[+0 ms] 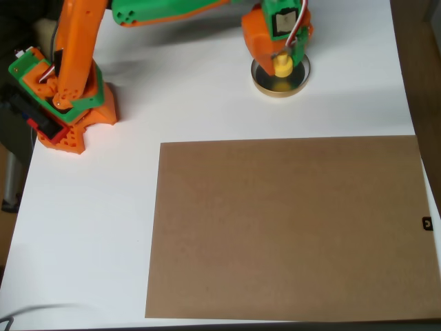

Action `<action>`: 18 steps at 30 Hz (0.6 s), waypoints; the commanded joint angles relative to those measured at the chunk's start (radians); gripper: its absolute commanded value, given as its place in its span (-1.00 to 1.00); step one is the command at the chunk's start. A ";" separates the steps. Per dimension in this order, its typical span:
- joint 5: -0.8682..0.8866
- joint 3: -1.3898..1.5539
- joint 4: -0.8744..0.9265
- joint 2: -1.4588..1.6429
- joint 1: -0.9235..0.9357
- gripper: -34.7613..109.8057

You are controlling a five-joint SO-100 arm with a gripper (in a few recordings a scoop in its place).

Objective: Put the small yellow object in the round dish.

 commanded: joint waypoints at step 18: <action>-0.012 0.049 -0.003 0.046 -0.020 -0.29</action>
